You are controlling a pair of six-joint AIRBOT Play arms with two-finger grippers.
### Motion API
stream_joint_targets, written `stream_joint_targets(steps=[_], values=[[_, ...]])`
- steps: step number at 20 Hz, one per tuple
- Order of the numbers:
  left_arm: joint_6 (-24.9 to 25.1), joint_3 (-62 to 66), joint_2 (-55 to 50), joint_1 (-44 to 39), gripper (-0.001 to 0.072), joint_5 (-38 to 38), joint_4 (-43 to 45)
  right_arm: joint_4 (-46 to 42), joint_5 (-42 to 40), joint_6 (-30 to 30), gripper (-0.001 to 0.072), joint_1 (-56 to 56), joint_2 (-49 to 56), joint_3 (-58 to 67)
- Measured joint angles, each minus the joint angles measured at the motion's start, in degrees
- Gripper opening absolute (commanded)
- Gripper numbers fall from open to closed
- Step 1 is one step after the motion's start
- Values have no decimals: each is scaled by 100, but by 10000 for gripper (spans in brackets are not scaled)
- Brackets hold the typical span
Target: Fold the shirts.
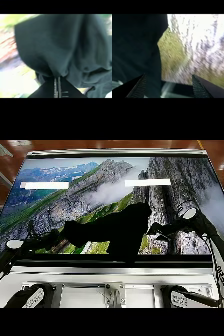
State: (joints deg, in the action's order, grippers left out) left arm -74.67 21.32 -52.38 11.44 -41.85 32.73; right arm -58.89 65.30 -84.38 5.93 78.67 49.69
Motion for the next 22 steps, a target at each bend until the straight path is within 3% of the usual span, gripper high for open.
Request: stream_joint_targets(steps=[5, 7, 9, 10, 13, 17, 22], values=[[162, 251, 483, -2, 36, -33, -13, 531, -743, 85, 665, -205, 203, -225], [186, 354, 564, -2, 36, -66, -17, 614, -1040, 142, 462, -525, 343, -251], [203, 452, 608, -2, 36, -122, -17, 616, -1405, 168, 169, -835, 426, -249], [210, 501, 621, -2, 37, -157, -17, 616, -1565, 160, 73, -920, 448, -212], [385, 697, 643, 28, 36, -216, -15, 599, -1696, 153, 74, -1016, 413, 92], [627, 1545, 682, 273, 36, -442, -9, 468, -1495, 568, 73, -798, -249, 979], [758, 4004, 901, 678, 36, -822, -17, 407, -1622, 968, 73, -358, -1746, 2677]])
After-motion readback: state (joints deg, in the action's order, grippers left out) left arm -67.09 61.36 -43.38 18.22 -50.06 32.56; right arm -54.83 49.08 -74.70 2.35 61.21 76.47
